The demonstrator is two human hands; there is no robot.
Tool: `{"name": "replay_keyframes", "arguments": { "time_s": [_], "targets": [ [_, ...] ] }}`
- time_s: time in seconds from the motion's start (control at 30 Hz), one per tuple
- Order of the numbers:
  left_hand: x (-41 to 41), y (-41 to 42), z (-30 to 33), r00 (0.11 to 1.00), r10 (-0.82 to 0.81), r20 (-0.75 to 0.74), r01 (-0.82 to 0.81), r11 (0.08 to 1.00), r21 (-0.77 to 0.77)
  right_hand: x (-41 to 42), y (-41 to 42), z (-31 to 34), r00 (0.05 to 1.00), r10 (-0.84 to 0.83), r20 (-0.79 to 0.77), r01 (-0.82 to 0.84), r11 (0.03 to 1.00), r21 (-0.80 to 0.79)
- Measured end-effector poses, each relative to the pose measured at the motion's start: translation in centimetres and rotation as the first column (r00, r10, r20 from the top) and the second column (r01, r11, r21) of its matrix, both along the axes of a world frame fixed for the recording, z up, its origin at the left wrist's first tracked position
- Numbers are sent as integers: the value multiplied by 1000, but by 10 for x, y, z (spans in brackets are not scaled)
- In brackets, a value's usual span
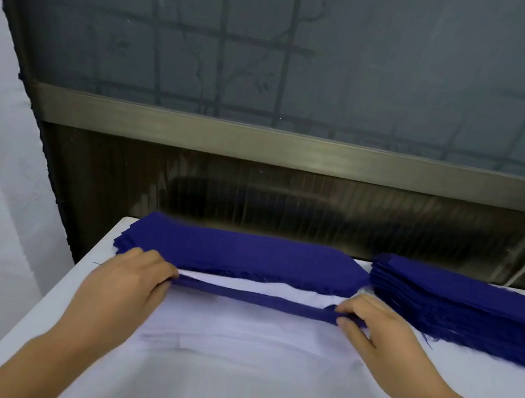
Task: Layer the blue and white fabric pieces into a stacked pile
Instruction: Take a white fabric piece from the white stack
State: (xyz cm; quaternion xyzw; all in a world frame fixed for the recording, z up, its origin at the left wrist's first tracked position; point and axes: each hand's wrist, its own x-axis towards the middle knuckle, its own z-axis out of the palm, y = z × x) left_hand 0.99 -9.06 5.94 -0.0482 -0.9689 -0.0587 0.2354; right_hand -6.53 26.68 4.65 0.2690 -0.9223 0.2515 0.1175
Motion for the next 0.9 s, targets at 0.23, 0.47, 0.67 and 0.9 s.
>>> {"name": "replay_keyframes", "arguments": {
  "time_s": [0.23, 0.47, 0.67, 0.9],
  "targets": [
    [89, 9, -67, 954, -279, -109, 268, 958, -106, 105, 28, -48, 962, 240, -130, -209, 953, 219],
    [114, 20, -74, 969, -246, -32, 246, 969, -22, 127, 43, -52, 967, 230, -108, -203, 954, 219],
    [124, 16, -62, 899, -308, 313, 258, 947, 190, 132, 57, -44, 971, 238, 39, -240, 938, 249],
    [73, 43, -51, 964, -186, 189, 149, 970, 194, 58, 22, -28, 998, 65, 16, -64, 998, -22]
  ]
}}
